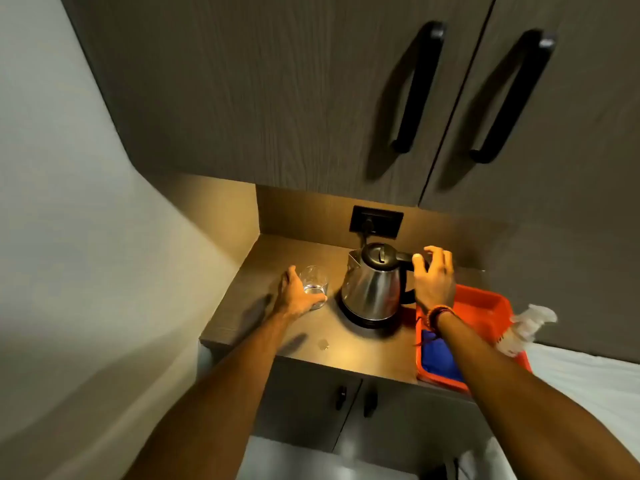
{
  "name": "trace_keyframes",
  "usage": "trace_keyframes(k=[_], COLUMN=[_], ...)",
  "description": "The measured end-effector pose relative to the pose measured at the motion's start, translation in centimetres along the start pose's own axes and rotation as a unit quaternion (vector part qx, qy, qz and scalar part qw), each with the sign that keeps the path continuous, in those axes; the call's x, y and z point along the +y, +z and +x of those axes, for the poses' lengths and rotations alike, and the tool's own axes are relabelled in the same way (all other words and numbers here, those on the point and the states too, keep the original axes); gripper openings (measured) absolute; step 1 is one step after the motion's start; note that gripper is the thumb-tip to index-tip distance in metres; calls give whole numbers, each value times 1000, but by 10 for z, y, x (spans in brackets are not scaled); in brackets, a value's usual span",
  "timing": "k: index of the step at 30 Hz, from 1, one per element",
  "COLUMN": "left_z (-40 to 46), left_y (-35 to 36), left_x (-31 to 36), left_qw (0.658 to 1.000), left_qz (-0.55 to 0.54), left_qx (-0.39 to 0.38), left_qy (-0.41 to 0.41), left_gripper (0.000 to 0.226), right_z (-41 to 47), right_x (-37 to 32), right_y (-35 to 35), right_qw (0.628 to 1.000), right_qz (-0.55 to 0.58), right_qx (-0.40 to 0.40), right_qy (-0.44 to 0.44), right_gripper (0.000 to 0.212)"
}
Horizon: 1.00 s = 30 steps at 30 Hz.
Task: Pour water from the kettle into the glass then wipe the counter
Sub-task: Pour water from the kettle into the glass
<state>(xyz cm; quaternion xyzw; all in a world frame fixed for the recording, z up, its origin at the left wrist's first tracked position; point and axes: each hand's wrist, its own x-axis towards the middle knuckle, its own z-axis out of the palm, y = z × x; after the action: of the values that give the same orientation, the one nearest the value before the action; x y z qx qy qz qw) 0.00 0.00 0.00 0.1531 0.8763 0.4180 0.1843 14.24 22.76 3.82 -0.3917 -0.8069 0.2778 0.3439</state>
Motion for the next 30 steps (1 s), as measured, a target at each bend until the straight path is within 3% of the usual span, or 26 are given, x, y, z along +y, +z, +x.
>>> trace_keyframes(k=[5, 10, 15, 19, 21, 25, 28, 30], left_z=[29, 49, 63, 65, 62, 59, 59, 55], left_y=[19, 35, 46, 42, 34, 21, 10, 3], left_x=[-14, -30, -32, -31, -33, -37, -39, -43], left_qw=[986, 983, 978, 976, 978, 980, 981, 986], left_qz=[-150, -171, -198, -212, -203, -192, -183, -146], left_qx=[7, 10, 23, 46, 48, 50, 62, 83], left_qy=[-79, -73, -56, -33, -14, 2, 0, 16], left_gripper=[107, 106, 85, 85, 84, 70, 43, 40], right_z=[37, 48, 49, 54, 54, 49, 48, 46], right_x=[16, 23, 13, -7, -34, -78, -99, -115], right_y=[23, 50, 60, 64, 67, 76, 82, 85], right_qw=[959, 944, 981, 987, 998, 994, 985, 973], right_qz=[207, 215, 134, 58, 2, -91, -124, -152], right_qx=[2, 14, 34, -74, -41, -48, -58, -65], right_qy=[195, 250, 133, 132, 54, -39, -101, -159], right_gripper=[41, 43, 53, 66, 59, 52, 52, 52])
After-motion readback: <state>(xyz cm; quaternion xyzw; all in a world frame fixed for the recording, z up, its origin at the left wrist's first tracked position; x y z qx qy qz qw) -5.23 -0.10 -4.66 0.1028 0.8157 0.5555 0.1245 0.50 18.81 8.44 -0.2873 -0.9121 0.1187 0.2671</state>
